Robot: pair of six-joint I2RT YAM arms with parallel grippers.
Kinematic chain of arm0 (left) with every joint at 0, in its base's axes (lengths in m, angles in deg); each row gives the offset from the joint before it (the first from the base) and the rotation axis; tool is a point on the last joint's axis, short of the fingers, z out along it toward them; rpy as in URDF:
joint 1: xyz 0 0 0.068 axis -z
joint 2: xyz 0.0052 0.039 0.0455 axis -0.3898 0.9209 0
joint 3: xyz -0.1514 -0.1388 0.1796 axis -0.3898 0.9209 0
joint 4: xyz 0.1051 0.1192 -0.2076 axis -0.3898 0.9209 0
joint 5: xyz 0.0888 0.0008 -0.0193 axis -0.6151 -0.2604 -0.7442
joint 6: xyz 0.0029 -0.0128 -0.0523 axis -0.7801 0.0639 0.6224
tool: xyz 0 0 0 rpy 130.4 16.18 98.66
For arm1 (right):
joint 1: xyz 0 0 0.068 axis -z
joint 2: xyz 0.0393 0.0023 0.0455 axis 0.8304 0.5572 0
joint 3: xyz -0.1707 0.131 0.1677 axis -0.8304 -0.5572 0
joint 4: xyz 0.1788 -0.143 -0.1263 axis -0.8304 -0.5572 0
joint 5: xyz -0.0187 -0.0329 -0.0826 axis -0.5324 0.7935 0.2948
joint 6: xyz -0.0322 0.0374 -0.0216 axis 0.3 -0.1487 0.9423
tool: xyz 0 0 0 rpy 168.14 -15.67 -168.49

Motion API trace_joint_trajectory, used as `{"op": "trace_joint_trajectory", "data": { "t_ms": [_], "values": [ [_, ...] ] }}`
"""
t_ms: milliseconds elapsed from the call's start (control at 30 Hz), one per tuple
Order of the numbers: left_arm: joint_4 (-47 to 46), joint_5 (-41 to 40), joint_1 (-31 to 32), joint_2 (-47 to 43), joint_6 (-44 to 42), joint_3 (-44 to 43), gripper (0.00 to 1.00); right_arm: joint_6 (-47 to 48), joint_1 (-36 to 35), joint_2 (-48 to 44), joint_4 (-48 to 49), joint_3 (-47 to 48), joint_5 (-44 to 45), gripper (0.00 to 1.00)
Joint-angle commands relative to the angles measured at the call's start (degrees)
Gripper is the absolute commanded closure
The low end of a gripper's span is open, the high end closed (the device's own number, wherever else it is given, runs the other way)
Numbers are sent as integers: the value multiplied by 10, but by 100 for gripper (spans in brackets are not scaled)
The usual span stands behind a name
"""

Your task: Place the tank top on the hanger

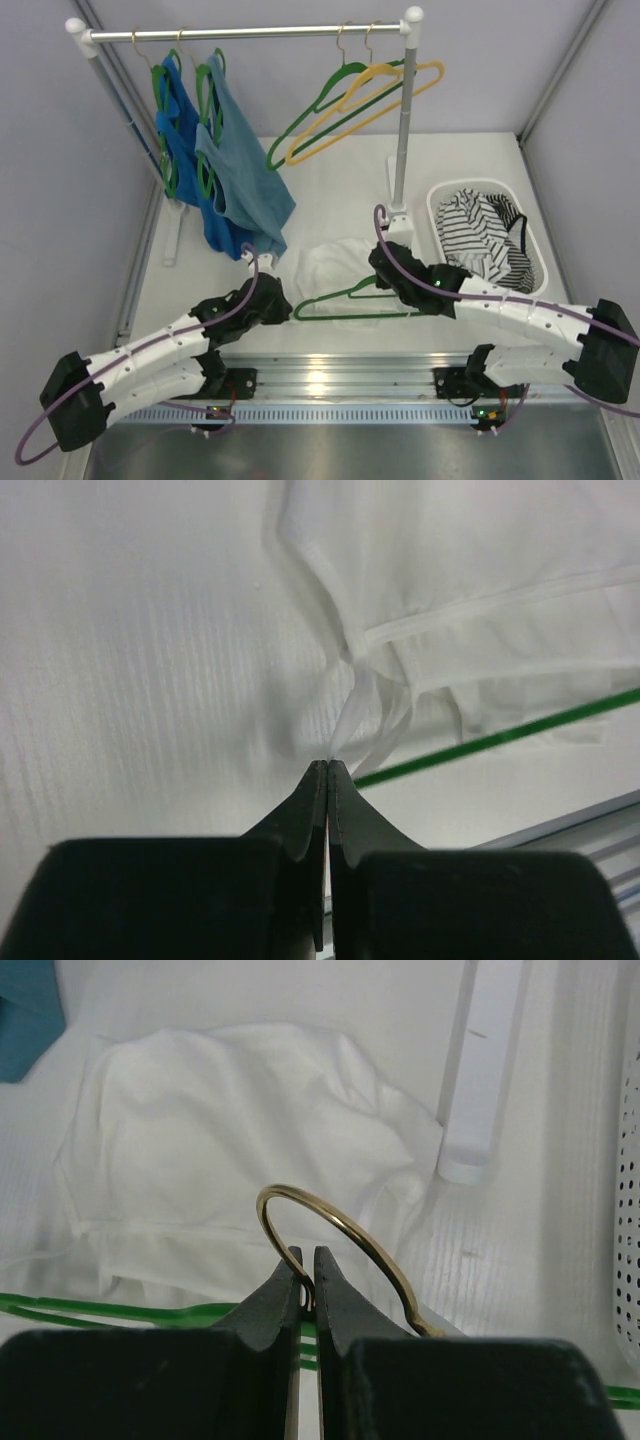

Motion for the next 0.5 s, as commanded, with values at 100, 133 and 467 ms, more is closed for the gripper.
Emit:
{"op": "trace_joint_trajectory", "data": {
  "t_ms": [100,133,467],
  "values": [
    [32,44,0,-34,1,-29,100,-35,-5,26,-10,56,63,100],
    [34,50,0,-43,3,-29,100,-38,-5,29,-14,59,66,100],
    [39,55,0,-103,21,-54,100,-39,-5,34,-4,67,69,100]
  ]
}}
